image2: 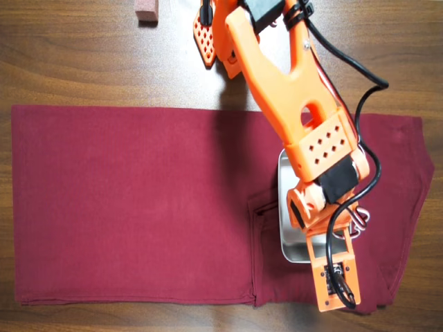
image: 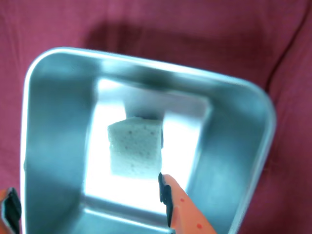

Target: Grab the cube

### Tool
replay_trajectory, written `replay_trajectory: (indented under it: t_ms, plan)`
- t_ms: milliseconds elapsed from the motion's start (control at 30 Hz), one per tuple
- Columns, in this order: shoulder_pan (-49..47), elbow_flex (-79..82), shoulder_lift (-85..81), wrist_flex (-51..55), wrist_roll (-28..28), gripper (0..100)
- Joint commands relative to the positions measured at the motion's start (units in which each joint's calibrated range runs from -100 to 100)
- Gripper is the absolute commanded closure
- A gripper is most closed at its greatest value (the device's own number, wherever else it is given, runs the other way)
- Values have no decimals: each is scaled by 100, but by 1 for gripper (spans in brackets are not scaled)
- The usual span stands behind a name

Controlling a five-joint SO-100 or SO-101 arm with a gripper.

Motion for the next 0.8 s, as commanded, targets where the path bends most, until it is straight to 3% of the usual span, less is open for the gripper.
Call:
replay_trajectory:
  t_ms: [0,300,333,400,433,633,767]
  plan:
    - [186,-201,-176,54,-5,65]
    - [1971,445,-2360,63,440,75]
    - [2240,773,-2760,27,444,78]
    - [2710,1692,-3603,-56,523,98]
    - [2902,2202,-3985,54,620,100]
    - [3910,5880,-6896,598,772,100]
    - [4178,7482,-8583,1271,850,100]
